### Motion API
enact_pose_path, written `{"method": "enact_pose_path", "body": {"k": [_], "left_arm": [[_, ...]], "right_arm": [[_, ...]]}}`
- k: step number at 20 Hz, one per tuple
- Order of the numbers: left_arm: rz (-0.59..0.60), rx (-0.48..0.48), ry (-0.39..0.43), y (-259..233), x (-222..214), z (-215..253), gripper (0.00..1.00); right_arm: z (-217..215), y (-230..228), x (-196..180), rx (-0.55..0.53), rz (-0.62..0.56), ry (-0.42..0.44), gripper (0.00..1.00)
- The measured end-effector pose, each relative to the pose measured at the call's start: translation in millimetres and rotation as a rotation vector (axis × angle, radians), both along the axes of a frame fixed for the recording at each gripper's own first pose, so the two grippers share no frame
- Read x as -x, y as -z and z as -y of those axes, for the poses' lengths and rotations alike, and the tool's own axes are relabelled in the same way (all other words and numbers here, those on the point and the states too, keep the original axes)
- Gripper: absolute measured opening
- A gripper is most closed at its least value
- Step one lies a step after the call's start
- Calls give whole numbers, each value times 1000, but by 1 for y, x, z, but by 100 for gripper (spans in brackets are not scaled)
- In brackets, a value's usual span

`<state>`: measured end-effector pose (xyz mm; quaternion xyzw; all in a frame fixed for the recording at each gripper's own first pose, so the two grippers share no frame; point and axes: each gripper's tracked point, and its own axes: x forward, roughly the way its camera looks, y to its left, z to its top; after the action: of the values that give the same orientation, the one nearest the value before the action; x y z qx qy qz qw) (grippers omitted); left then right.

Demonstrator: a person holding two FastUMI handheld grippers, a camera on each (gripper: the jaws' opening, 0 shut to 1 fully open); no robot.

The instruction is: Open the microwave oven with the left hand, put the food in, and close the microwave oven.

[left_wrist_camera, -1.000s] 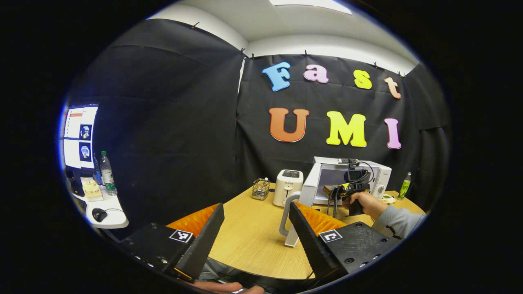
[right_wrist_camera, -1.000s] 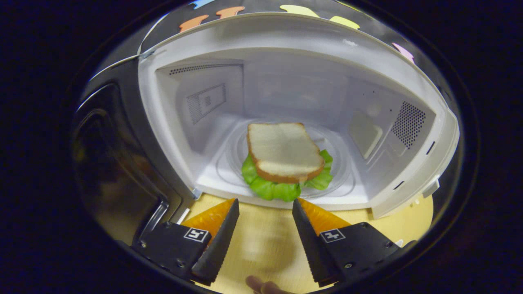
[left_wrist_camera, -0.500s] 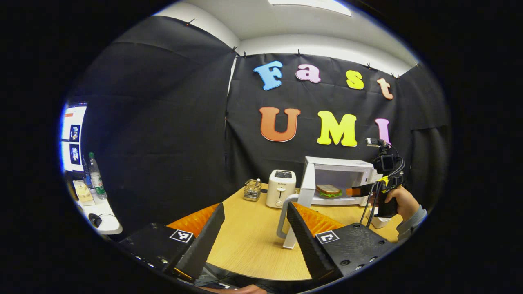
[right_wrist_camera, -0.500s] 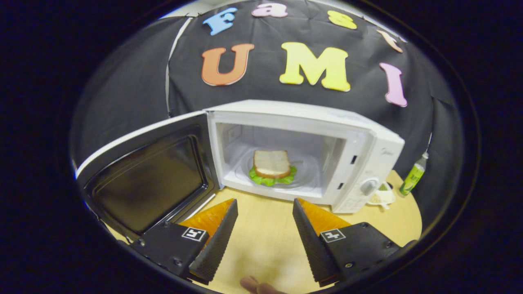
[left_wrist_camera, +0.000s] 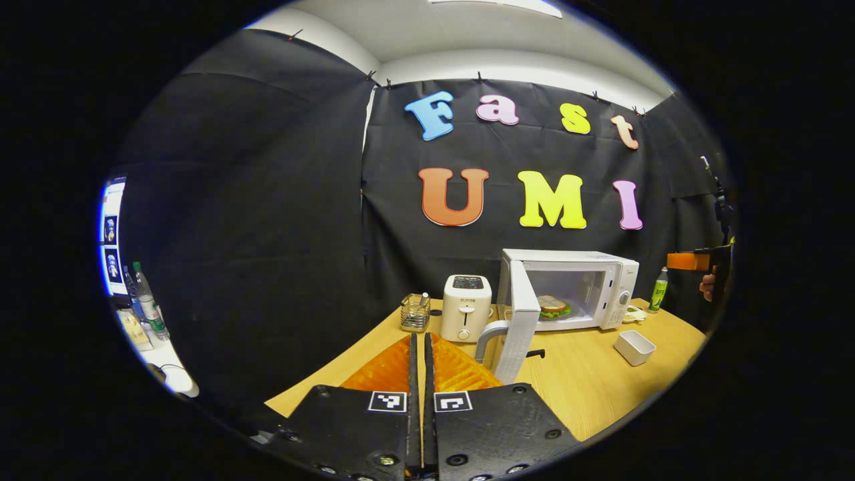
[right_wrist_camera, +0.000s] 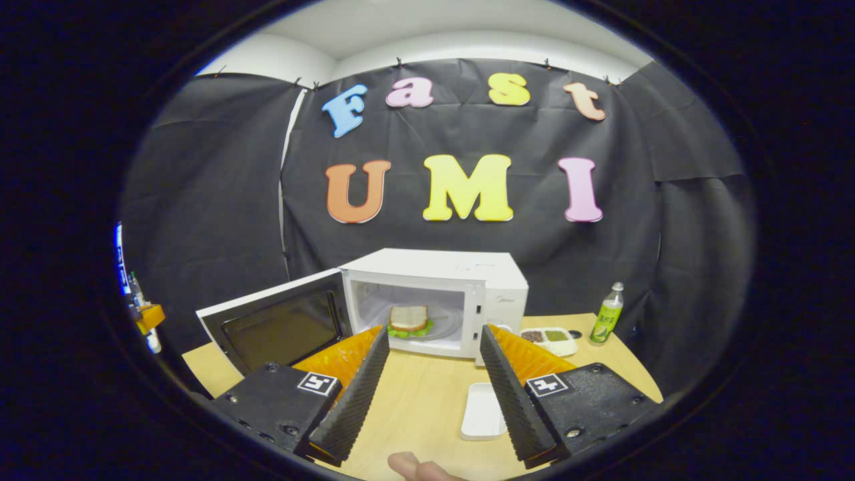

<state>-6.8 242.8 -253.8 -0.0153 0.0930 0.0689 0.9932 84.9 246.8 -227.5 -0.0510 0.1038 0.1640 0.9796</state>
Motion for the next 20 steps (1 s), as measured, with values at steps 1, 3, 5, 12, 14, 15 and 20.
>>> {"method": "enact_pose_path", "body": {"k": [1,3,5,12,14,15,20], "left_arm": [[-11,14,32,6,-7,3,3],[-25,10,51,16,-19,2,0],[-47,-23,86,23,-29,1,0],[-82,-50,94,57,-71,4,0],[-96,-25,103,65,-78,13,0],[-102,-10,122,68,-79,22,0],[-71,-24,189,69,-85,55,0]], "right_arm": [[9,-11,9,-15,22,2,88],[36,-23,23,-24,51,22,84],[57,-32,37,-34,71,49,84],[111,-58,68,-113,88,50,84],[125,-65,78,-112,102,49,80],[130,-67,79,-110,115,46,87],[153,-75,91,-103,156,53,87]]}}
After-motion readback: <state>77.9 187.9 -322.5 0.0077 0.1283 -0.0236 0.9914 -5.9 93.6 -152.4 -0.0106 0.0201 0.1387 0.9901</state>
